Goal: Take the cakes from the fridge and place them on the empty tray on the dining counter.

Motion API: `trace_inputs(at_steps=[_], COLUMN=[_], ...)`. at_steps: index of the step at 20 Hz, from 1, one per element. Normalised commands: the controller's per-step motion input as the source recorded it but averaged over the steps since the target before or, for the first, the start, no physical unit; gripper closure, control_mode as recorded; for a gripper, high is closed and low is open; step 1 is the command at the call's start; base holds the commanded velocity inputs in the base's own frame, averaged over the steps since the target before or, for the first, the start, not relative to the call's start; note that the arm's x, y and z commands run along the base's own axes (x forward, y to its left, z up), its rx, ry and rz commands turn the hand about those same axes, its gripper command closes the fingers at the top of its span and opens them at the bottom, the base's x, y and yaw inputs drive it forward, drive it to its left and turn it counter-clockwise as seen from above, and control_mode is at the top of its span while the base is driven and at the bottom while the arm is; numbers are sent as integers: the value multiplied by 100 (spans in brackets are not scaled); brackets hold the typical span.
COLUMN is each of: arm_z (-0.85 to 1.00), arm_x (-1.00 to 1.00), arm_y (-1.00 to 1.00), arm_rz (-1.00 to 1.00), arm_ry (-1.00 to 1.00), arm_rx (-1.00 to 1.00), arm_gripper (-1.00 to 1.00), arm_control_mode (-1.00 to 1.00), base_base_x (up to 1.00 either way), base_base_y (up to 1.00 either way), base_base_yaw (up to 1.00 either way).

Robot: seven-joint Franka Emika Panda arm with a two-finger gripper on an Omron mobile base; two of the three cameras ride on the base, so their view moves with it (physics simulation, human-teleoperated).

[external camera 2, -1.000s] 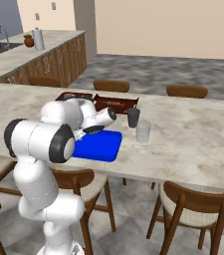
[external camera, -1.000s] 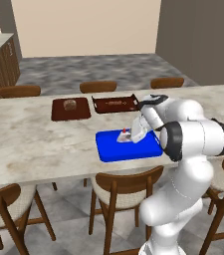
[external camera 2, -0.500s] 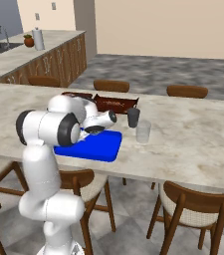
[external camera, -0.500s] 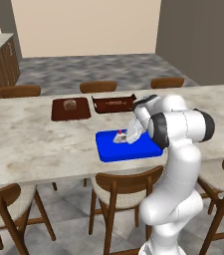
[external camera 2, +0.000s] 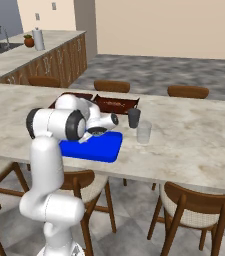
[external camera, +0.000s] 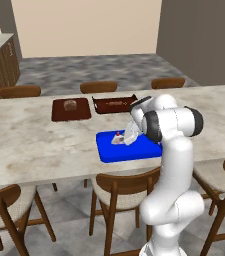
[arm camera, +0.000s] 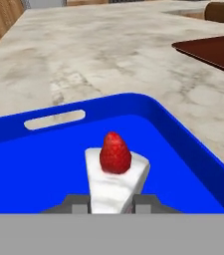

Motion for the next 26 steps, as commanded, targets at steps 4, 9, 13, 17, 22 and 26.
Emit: trace_inputs(at_steps=[4,9,13,17,22,26], arm_z=[-31,-28,-26,-20,-2,8], arm_x=[26,25,17,1,-3,-52], arm_y=[0,0,1,5,5,-10], arm_rz=[0,0,0,0,0,0], arm_ry=[0,0,0,0,0,-1], arm_rx=[0,0,0,0,0,0], arm_gripper=[100,100,-100,-100,-100,-100], arm_control_mode=[-100,-100,-100,-100,-100,-100], base_base_x=[0,0,0,0,0,0], base_base_y=[0,0,0,0,0,0], base_base_yaw=[0,0,0,0,0,0])
